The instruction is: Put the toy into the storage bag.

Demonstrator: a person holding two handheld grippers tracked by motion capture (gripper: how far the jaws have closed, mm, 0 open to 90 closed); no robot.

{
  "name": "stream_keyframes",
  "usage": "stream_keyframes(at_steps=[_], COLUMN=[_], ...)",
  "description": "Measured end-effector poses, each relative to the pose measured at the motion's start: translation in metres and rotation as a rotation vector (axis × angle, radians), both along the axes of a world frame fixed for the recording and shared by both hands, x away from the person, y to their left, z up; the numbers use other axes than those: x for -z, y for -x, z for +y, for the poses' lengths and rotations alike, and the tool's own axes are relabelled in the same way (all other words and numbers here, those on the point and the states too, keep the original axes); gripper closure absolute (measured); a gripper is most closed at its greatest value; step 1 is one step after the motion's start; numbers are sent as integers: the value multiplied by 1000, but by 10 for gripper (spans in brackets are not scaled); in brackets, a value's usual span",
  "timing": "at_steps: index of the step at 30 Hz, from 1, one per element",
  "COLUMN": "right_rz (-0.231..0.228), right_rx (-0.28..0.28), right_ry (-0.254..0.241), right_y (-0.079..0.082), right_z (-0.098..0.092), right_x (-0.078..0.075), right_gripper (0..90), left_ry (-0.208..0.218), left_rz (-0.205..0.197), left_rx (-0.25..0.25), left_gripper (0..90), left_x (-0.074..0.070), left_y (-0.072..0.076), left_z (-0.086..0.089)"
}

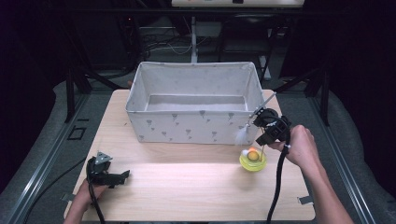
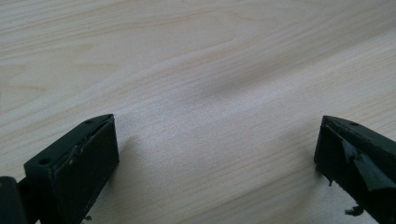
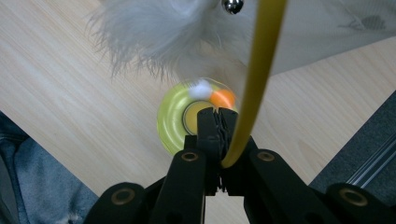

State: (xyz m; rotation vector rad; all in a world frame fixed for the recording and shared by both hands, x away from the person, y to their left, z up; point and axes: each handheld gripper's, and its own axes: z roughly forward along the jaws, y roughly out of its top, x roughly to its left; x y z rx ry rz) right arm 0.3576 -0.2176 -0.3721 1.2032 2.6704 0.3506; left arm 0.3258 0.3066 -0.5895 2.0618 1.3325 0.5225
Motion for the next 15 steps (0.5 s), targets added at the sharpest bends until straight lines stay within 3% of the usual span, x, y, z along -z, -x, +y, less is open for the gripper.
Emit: stream_keyframes(at_steps=[15], right_rz=[3], right_rx=[-41], right_ry=[-12], right_y=[-11], right_z=[11], right_x=[-14], right_gripper=[880], left_ry=[1], left_rz=[-1], left_rx=[-1], left_gripper=[0], left_x=[0], left_y=[0], left_z=[0])
